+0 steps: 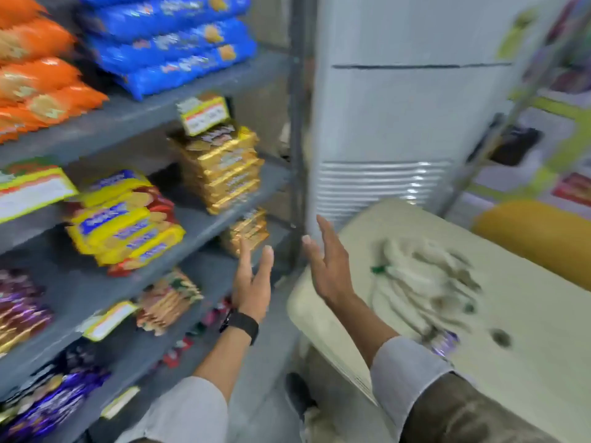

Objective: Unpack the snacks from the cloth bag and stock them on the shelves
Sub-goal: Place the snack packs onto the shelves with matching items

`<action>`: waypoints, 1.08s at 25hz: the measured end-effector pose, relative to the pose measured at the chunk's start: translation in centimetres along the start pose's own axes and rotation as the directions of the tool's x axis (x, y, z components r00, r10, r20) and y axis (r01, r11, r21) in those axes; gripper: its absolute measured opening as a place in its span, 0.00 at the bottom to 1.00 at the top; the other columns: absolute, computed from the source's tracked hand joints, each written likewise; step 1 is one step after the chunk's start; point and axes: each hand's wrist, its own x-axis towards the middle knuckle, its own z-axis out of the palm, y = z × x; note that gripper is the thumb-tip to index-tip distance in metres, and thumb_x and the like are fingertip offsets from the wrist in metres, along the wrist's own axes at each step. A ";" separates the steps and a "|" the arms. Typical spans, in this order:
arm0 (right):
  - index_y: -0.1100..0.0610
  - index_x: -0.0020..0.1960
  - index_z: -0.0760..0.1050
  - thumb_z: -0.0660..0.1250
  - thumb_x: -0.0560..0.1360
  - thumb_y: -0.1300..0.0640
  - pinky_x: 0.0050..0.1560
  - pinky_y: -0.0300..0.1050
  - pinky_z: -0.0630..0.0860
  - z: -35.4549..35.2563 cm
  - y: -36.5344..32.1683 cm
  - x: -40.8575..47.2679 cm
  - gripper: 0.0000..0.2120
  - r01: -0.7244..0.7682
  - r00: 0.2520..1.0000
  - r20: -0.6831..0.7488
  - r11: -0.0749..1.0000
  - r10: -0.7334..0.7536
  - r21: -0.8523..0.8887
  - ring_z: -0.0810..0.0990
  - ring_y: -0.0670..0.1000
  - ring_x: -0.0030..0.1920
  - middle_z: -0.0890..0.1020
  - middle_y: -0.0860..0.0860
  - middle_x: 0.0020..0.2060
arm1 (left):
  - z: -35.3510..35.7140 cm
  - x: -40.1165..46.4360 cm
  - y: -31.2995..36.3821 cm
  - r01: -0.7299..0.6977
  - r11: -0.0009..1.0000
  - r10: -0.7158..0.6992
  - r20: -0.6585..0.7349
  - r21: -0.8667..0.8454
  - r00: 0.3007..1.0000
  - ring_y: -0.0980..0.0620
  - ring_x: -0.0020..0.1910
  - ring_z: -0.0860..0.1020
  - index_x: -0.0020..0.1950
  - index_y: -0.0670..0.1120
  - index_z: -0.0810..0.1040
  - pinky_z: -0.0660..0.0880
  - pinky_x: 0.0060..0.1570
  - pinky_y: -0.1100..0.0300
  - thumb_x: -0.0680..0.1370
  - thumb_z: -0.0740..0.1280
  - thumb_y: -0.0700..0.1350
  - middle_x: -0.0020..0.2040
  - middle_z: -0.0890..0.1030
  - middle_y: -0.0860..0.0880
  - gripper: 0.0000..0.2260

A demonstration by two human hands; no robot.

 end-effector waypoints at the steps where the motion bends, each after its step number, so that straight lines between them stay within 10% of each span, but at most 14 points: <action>1: 0.51 0.81 0.63 0.56 0.82 0.36 0.74 0.28 0.51 -3.6 1.9 -2.2 0.32 -0.052 0.997 -0.064 0.998 0.049 -0.036 0.62 0.44 0.79 0.66 0.47 0.80 | 3.1 -1.5 -0.5 0.026 1.000 -0.025 0.096 -0.012 0.995 0.65 0.77 0.58 0.83 0.57 0.53 0.56 0.75 0.65 0.78 0.64 0.64 0.76 0.58 0.66 0.37; 8: 0.52 0.80 0.66 0.59 0.83 0.41 0.73 0.41 0.64 -21.9 15.7 -16.9 0.28 -0.395 0.855 -0.363 0.919 0.371 0.007 0.69 0.50 0.76 0.72 0.50 0.76 | 19.8 -13.5 -5.6 0.202 0.971 -0.238 0.490 0.127 0.839 0.60 0.76 0.62 0.83 0.53 0.55 0.60 0.77 0.56 0.82 0.64 0.58 0.79 0.62 0.58 0.32; 15: 0.56 0.77 0.71 0.63 0.84 0.49 0.73 0.43 0.65 -26.8 25.6 -17.3 0.23 -0.542 0.834 -0.114 0.841 0.539 0.015 0.71 0.53 0.75 0.74 0.53 0.75 | 25.4 -21.9 -12.0 0.630 0.766 -0.640 0.240 0.128 0.730 0.48 0.78 0.64 0.83 0.50 0.52 0.62 0.66 0.58 0.82 0.63 0.58 0.82 0.61 0.46 0.35; 27: 0.49 0.60 0.84 0.69 0.81 0.52 0.58 0.35 0.76 -27.6 33.7 -12.4 0.10 -0.503 0.861 0.167 0.853 0.480 0.140 0.84 0.41 0.57 0.87 0.41 0.54 | 31.2 -25.4 -16.7 0.566 0.824 -0.563 -0.070 0.021 0.823 0.49 0.68 0.77 0.77 0.46 0.70 0.71 0.72 0.48 0.82 0.65 0.53 0.69 0.79 0.46 0.24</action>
